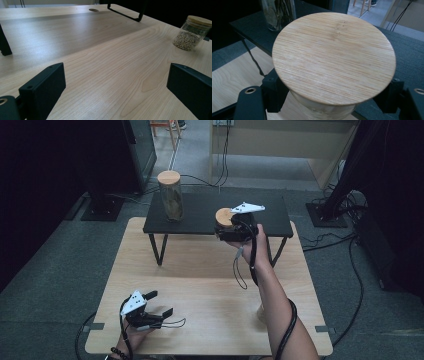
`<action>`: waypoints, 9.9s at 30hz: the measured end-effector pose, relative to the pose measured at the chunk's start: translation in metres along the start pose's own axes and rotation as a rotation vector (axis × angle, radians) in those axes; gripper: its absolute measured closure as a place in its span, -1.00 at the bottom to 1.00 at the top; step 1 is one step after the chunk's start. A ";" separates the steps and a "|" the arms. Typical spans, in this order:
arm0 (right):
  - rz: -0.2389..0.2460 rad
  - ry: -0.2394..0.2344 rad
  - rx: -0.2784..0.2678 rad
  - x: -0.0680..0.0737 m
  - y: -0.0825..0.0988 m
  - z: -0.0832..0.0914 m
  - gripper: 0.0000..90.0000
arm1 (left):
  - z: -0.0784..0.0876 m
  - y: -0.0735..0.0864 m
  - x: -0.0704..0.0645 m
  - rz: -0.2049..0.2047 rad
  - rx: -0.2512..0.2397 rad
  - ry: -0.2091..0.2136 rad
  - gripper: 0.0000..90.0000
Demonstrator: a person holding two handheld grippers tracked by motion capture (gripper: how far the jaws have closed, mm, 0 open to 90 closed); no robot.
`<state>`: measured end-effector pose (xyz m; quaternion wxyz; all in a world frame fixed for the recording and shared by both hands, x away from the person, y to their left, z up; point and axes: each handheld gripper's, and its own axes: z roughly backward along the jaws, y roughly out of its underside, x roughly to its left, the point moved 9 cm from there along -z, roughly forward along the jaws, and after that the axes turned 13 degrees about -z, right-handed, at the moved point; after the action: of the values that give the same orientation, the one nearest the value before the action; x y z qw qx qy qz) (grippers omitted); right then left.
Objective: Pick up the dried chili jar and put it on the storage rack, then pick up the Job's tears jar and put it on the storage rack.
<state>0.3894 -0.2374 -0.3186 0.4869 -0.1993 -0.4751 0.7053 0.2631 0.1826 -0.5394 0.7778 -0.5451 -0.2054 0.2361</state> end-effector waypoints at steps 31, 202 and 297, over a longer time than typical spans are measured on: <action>-0.012 0.007 0.036 -0.010 -0.032 -0.050 -0.42 | 0.000 0.001 0.001 0.009 -0.008 0.007 -0.95; 0.084 0.030 0.002 -0.054 0.132 0.134 -0.96 | -0.002 0.000 0.003 0.038 0.006 -0.044 -0.95; 0.051 -0.075 -0.002 -0.104 0.295 0.117 -0.97 | -0.002 -0.001 0.001 0.022 0.013 -0.040 -0.95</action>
<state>0.2018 -0.4065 -0.5375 0.4505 -0.1853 -0.4882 0.7241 0.2654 0.1811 -0.5394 0.7743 -0.5376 -0.2135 0.2566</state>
